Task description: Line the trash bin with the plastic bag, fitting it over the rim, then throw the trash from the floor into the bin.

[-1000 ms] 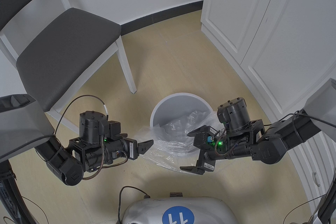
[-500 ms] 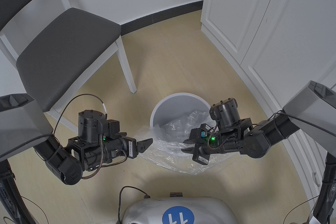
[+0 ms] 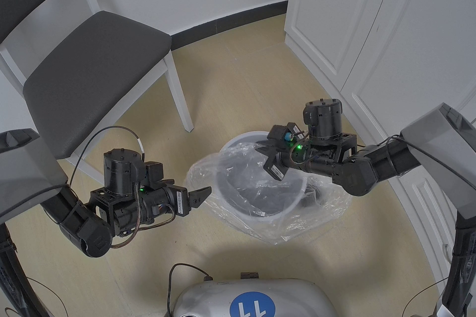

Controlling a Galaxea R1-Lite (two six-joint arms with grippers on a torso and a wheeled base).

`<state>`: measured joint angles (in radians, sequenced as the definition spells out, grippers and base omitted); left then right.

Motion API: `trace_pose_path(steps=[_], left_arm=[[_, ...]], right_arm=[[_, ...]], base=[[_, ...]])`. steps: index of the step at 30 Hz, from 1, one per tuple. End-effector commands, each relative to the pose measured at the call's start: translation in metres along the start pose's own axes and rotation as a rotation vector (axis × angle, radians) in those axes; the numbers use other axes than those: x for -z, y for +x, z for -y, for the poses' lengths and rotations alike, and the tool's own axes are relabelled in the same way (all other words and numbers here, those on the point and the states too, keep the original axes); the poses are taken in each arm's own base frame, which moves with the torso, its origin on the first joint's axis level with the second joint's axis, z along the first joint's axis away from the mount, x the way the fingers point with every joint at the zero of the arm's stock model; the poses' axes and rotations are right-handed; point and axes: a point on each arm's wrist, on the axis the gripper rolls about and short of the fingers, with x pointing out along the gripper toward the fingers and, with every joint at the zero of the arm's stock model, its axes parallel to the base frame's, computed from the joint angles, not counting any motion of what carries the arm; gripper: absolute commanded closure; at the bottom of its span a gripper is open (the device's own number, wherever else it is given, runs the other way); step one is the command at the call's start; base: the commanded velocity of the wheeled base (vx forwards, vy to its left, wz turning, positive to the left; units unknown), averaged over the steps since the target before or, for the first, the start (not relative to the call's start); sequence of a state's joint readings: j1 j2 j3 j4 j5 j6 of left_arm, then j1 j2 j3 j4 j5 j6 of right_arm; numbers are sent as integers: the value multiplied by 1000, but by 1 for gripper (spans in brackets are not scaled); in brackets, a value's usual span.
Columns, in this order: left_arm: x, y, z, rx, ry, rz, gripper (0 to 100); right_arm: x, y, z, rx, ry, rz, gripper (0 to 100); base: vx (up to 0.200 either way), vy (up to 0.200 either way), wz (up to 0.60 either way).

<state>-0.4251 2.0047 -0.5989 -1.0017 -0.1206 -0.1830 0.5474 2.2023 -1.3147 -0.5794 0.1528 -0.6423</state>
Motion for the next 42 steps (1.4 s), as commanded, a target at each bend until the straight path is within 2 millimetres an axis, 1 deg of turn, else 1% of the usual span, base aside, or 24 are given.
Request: trace_pose_path(steps=[1, 3, 4, 5, 6, 8, 11, 12, 16, 17, 20, 21, 22, 23, 25, 26, 27, 28, 33, 35, 36, 38, 40, 42], left_arm=[[-4, -1, 0, -1, 1, 26, 0], [-4, -1, 0, -2, 2, 35, 0], [-5, 0, 0, 0, 4, 46, 0], [-5, -1, 0, 0, 4, 50, 0], [-5, -1, 0, -1, 4, 52, 0], [-6, 0, 0, 0, 4, 57, 0], [-6, 0, 0, 0, 4, 57, 0], [-7, 0, 0, 0, 4, 58, 0], [-8, 0, 0, 1, 3, 62, 0], [-8, 0, 0, 2, 4, 64, 0], [-8, 0, 0, 4, 5, 76, 0], [-8, 0, 0, 5, 6, 85, 0], [-8, 0, 0, 5, 6, 85, 0], [-9, 0, 0, 7, 6, 92, 0], [-9, 1, 0, 7, 6, 94, 0], [-9, 1, 0, 7, 6, 94, 0], [-9, 1, 0, 7, 4, 94, 0], [-10, 1, 0, 8, 3, 95, 0], [-3, 6, 1, 6, 2, 72, 0], [-2, 9, 0, 4, 2, 68, 0], [-2, 9, 0, 3, 1, 67, 0], [2, 14, 0, 4, 1, 54, 0], [6, 19, -1, 1, 0, 40, 0], [8, 20, -2, 0, 0, 36, 0]], right_arm=[[2, 29, -8, 74, 41, 38, 100], [2, 36, -10, 97, 46, 58, 100], [2, 46, -10, 131, 57, 77, 100], [2, 51, -9, 152, 63, 82, 100], [2, 52, -8, 159, 64, 83, 100], [2, 67, -5, 224, 96, 87, 100], [0, 77, -4, 272, 137, 98, 100], [-1, 83, -4, 292, 172, 113, 100], [-7, 85, -1, 322, 193, 164, 100], [-9, 83, -1, 326, 194, 175, 0], [-15, 78, -3, 318, 195, 177, 0], [-19, 68, -2, 307, 192, 164, 0], [-19, 68, -2, 307, 192, 164, 0], [-23, 53, -3, 283, 188, 139, 0], [-28, 35, -1, 266, 180, 114, 0], [-30, 30, -1, 264, 177, 109, 0], [-33, 15, 2, 259, 168, 93, 0], [-37, 6, 4, 259, 159, 88, 0], [-51, -36, 10, 269, 144, 72, 0], [-53, -56, 12, 271, 147, 22, 0], [-53, -57, 12, 270, 147, 17, 0], [-47, -79, 14, 265, 159, -84, 0], [-37, -88, 15, 248, 168, -151, 0], [-34, -89, 14, 244, 169, -163, 0]], base=[[0, 0, 0], [0, 0, 0], [0, 0, 0], [0, 0, 0], [0, 0, 0], [0, 0, 0], [0, 0, 0], [0, 0, 0], [0, 0, 0], [0, 0, 0], [0, 0, 0], [0, 0, 0], [0, 0, 0], [0, 0, 0], [0, 0, 0], [0, 0, 0], [0, 0, 0], [0, 0, 0], [0, 0, 0], [0, 0, 0], [0, 0, 0], [0, 0, 0], [0, 0, 0], [0, 0, 0]])
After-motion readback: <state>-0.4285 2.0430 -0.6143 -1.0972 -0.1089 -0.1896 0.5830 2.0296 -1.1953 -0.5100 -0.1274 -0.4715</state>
